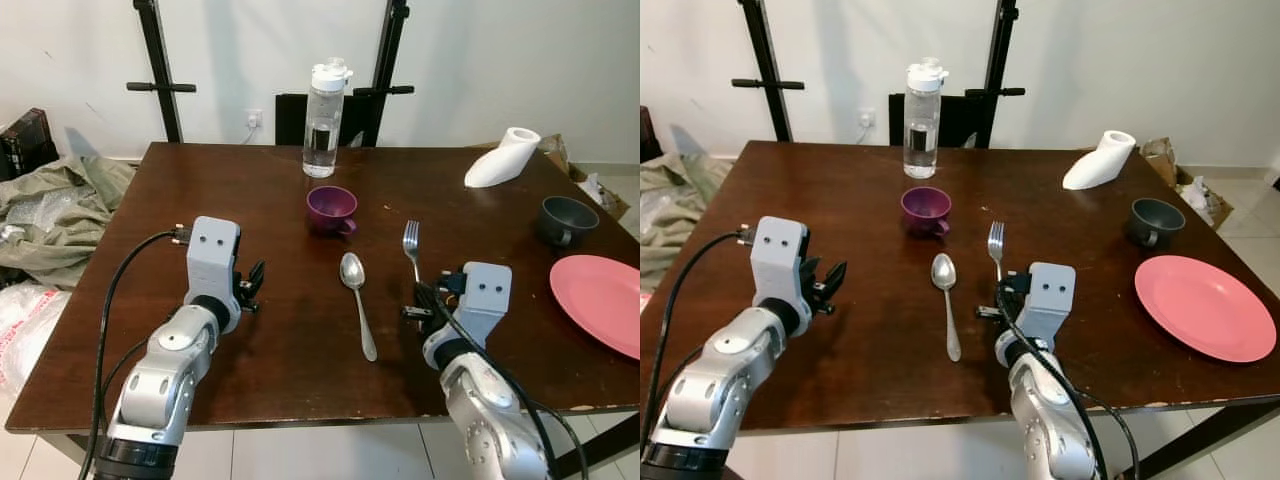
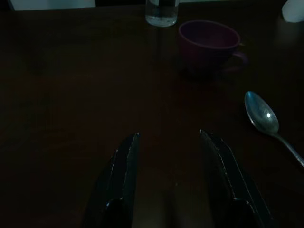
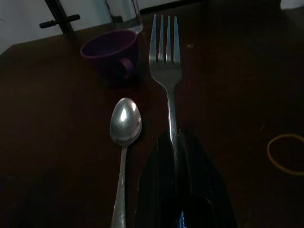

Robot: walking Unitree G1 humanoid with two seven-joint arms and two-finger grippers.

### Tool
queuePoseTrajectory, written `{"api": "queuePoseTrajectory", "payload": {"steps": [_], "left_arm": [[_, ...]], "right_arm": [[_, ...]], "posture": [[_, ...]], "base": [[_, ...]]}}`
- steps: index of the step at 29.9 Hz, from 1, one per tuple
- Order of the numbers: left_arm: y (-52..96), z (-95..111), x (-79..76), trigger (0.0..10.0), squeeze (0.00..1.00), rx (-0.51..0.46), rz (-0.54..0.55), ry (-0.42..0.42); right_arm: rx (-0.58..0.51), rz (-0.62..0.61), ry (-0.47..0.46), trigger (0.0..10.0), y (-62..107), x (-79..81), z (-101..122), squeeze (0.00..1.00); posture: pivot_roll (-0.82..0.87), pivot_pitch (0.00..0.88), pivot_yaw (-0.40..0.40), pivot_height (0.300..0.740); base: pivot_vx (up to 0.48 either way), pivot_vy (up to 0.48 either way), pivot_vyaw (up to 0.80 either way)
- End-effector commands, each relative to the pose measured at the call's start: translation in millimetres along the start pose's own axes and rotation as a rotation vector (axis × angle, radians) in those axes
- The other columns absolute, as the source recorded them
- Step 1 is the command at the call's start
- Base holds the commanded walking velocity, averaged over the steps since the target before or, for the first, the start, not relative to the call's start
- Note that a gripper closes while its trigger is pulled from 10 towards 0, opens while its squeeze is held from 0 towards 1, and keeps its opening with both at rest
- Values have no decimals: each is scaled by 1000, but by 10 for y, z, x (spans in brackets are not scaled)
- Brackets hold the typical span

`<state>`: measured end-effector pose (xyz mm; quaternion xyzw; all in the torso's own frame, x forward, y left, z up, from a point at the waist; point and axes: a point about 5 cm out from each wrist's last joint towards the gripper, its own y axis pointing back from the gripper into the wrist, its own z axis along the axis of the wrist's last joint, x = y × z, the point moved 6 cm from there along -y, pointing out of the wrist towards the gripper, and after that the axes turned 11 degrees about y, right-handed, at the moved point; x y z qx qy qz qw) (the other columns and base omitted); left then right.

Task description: Setting the table

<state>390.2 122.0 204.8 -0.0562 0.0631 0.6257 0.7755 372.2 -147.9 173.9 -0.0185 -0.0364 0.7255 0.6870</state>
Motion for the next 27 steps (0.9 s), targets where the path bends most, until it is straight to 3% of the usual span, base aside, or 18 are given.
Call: {"api": "queuePoseTrajectory", "payload": {"steps": [1, 27], "left_arm": [[17, -87, 25, 10000, 0, 17, 12, 0], [7, -75, 59, 10000, 0, 12, 24, 6]], "right_arm": [[19, -7, 0, 10000, 18, -32, -71, 0], [33, -5, 15, 10000, 28, -49, -110, 0]], "posture": [[53, 93, 47, 740], [50, 103, 47, 740]], "base": [[-296, 0, 0], [-298, 0, 0]]}}
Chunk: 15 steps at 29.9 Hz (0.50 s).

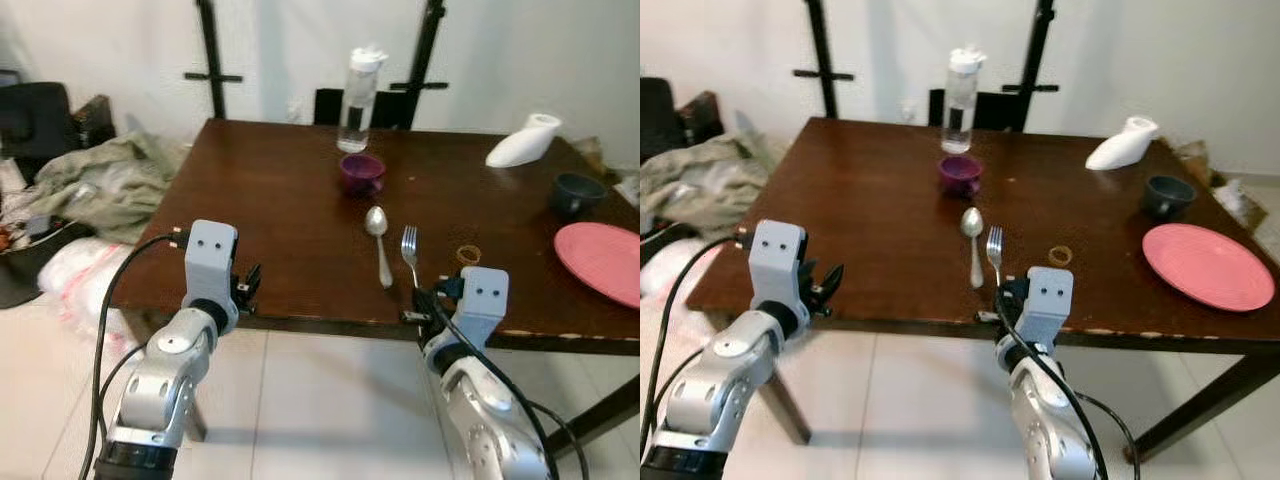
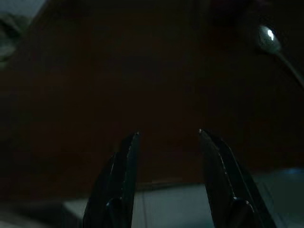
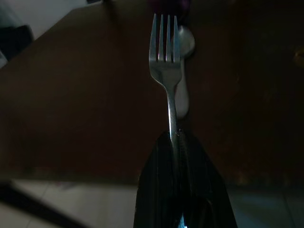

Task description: Setting the table

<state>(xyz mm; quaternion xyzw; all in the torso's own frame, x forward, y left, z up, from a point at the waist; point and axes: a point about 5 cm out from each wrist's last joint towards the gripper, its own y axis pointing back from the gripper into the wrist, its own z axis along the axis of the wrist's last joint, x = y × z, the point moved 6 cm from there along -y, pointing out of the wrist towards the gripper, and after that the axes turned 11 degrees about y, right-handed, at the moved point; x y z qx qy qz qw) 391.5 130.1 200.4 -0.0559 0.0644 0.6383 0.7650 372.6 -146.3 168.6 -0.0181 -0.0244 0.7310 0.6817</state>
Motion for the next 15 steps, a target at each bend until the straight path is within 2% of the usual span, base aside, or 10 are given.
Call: {"api": "queuePoseTrajectory", "payload": {"steps": [1, 15], "left_arm": [[2, -45, -28, 10000, 0, 13, -9, 5], [-8, -43, -5, 10000, 0, 13, -2, 4]], "right_arm": [[16, -20, 0, 10000, 29, -62, -57, 0], [17, -13, 0, 10000, 32, -43, -67, 0]], "posture": [[50, 103, 47, 740], [51, 105, 48, 740]], "base": [[-289, 0, 0], [-289, 0, 0]]}}
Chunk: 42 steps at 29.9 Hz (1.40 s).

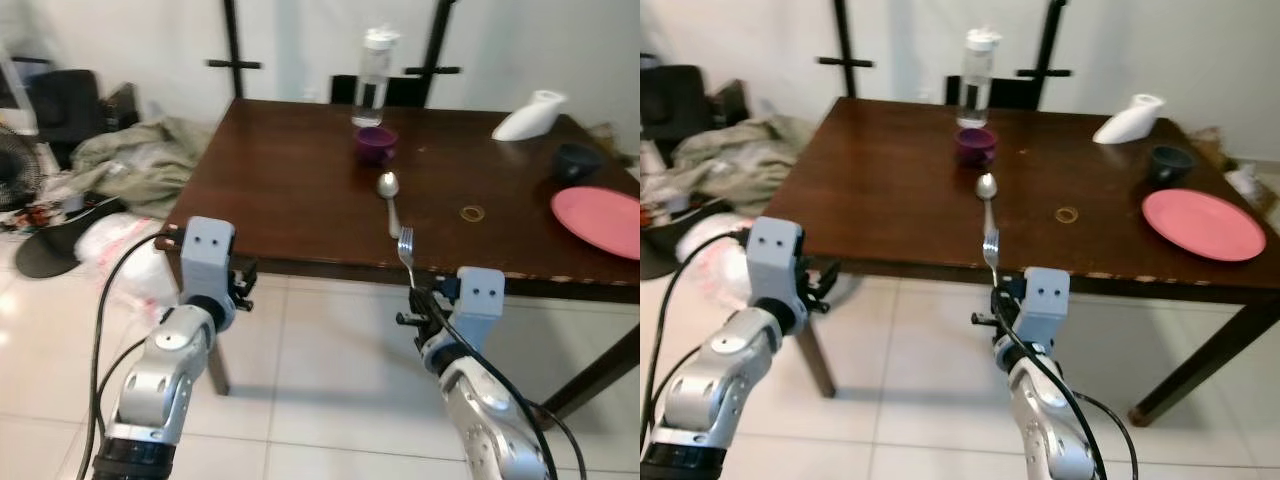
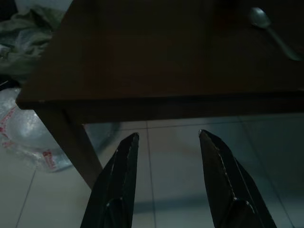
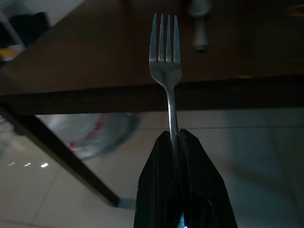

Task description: Setting the table

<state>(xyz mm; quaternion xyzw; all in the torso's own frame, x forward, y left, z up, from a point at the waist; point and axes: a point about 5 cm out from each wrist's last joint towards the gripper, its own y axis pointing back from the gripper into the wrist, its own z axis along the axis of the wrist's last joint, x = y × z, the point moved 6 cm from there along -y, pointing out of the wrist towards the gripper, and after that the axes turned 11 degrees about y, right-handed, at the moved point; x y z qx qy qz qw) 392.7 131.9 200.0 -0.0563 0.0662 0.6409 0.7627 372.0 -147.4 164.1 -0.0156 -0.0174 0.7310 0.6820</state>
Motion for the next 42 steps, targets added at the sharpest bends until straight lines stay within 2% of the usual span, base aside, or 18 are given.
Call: {"api": "queuePoseTrajectory", "payload": {"steps": [1, 7, 18, 42], "left_arm": [[2, -45, -26, 10000, 0, 12, -9, 1], [-1, -46, -25, 10000, 0, 13, -9, 2], [-22, -59, -12, 10000, 0, 30, 9, 27], [-44, -93, 62, 10000, 0, 46, 53, 21]], "right_arm": [[4, -12, -7, 10000, 22, -32, -24, 0], [6, -9, -11, 10000, 23, -25, -28, 0], [12, 28, -30, 10000, 31, 30, -38, 0], [3, 74, -17, 10000, 33, 105, -18, 0]], "posture": [[51, 105, 48, 740], [49, 106, 50, 740], [49, 107, 51, 740], [49, 102, 51, 740]], "base": [[-289, 0, 0], [-283, 0, 0], [0, 0, 40], [0, 0, 792]]}}
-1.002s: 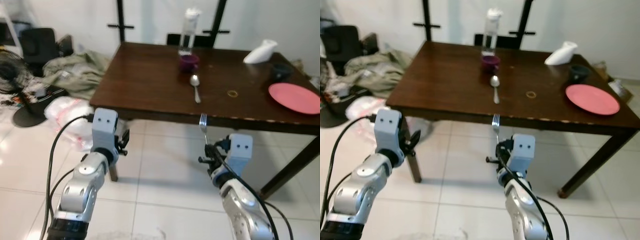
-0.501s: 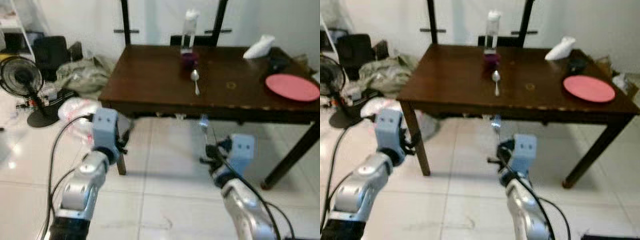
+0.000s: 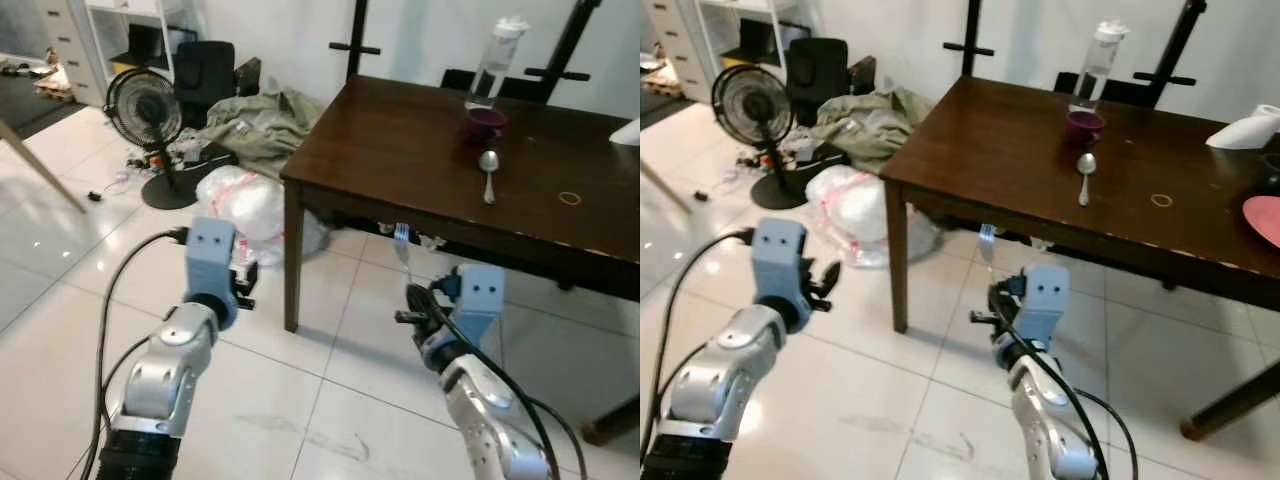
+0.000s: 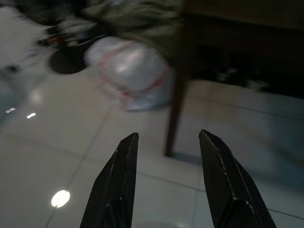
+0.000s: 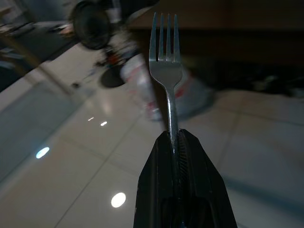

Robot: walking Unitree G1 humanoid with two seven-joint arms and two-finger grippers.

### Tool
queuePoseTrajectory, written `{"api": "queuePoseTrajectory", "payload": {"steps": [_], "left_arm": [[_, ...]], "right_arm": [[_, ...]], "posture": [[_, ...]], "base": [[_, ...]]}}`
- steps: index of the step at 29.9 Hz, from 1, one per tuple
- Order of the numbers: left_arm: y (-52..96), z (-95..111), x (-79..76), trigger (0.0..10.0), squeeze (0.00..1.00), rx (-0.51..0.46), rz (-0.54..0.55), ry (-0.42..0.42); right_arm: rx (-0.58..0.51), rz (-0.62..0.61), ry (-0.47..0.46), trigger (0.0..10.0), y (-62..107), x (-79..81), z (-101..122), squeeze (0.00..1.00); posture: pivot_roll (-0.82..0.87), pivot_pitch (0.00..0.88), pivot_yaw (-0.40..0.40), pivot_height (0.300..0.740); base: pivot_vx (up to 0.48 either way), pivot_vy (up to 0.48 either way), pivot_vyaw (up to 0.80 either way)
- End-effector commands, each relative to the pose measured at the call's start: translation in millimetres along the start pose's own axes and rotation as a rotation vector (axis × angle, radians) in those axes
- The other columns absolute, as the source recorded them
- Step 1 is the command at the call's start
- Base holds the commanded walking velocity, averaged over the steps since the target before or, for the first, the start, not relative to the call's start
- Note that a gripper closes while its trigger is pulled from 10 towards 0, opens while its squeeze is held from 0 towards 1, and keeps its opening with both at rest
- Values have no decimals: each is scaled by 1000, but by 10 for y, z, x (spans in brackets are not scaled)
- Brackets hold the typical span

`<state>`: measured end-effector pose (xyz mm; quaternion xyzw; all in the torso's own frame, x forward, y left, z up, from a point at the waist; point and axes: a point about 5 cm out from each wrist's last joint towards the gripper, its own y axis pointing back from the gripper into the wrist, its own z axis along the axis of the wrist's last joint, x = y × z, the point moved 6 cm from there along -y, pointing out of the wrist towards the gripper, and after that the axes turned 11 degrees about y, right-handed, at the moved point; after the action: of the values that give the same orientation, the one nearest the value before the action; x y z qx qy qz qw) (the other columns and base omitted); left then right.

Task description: Setting the table

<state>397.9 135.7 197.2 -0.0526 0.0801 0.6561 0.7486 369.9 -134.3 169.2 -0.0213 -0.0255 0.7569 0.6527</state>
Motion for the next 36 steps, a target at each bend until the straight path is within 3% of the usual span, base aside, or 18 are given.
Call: {"api": "queuePoseTrajectory", "payload": {"steps": [1, 23, 29, 33, 36], "left_arm": [[-1, -73, 13, 10000, 0, 26, 10, 4], [-34, -19, 225, 10000, 0, -11, 134, -44], [-42, 19, 273, 10000, 0, -35, 164, -47], [-47, 24, 270, 10000, 0, -37, 164, -46], [-49, 26, 262, 10000, 0, -41, 160, -46]], "right_arm": [[22, -4, -13, 10000, 27, -25, -70, 0], [-4, 16, -22, 10000, 18, 14, -26, 0], [-21, 3, -24, 10000, 10, 8, 25, 0], [-26, -33, -27, 10000, 2, -61, 38, 0], [-15, -134, 2, 10000, -3, -254, 29, 0]], "posture": [[49, 102, 51, 740], [51, 92, 52, 740], [50, 95, 52, 740], [50, 97, 52, 740], [50, 97, 52, 740]], "base": [[0, 0, 794], [0, 0, 791], [335, 0, 521], [465, 0, 0], [465, 0, 0]]}}
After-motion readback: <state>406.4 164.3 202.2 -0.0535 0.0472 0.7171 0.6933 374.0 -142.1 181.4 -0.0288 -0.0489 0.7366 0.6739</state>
